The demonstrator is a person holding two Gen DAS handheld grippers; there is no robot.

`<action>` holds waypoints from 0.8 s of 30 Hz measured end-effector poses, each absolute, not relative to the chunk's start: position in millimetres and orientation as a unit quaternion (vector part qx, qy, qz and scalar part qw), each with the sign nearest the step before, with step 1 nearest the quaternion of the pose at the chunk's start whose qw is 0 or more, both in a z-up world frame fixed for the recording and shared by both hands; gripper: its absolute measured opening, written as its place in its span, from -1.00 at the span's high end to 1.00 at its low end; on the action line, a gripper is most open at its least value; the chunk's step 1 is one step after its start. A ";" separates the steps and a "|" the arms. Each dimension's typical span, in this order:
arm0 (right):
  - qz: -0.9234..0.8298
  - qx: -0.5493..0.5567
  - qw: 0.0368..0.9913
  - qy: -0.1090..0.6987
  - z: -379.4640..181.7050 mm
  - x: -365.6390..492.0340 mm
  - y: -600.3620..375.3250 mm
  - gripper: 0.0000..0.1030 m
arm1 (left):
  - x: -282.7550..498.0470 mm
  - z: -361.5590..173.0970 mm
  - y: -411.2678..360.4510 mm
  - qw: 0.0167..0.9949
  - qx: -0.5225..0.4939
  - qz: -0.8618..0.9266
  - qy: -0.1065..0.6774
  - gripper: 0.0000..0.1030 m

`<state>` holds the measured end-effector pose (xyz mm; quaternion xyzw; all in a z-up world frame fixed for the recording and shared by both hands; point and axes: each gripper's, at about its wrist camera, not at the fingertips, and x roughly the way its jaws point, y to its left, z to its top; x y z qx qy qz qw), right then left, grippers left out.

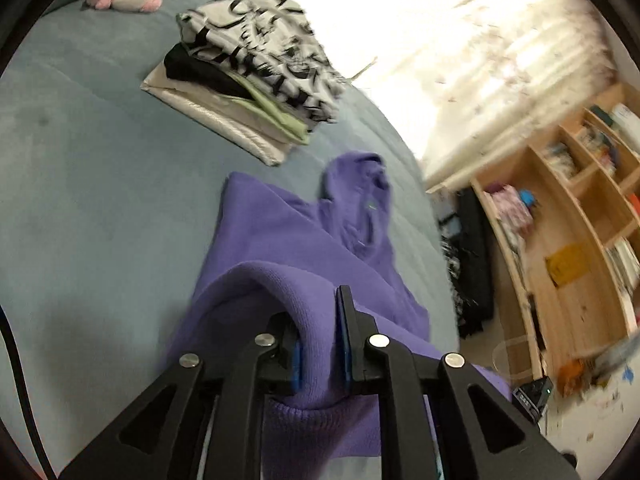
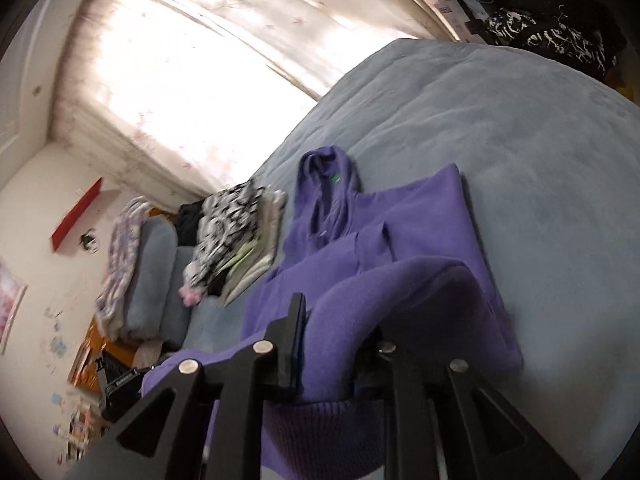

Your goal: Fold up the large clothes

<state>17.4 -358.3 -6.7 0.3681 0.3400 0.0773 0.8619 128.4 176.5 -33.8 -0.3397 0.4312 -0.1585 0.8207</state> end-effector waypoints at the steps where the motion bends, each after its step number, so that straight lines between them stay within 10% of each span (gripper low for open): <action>1: 0.071 0.368 0.859 0.348 -11.2 35.4 -360.1 0.56 | 142.9 -38.1 173.6 0.818 -0.340 -0.156 0.437 0.58; 4: 0.047 0.396 0.835 0.380 -33.8 84.7 -370.9 0.16 | 187.9 -51.1 167.8 0.807 -0.360 -0.160 0.439 -0.33; 6: 0.048 0.451 0.804 0.385 -57.6 111.6 -382.8 -0.16 | 209.6 -57.9 167.6 0.802 -0.381 -0.165 0.430 -0.60; 24: 0.001 0.291 0.870 0.397 -88.5 173.5 -402.1 -0.32 | 279.1 -127.8 115.2 0.835 -0.148 -0.157 0.506 -0.60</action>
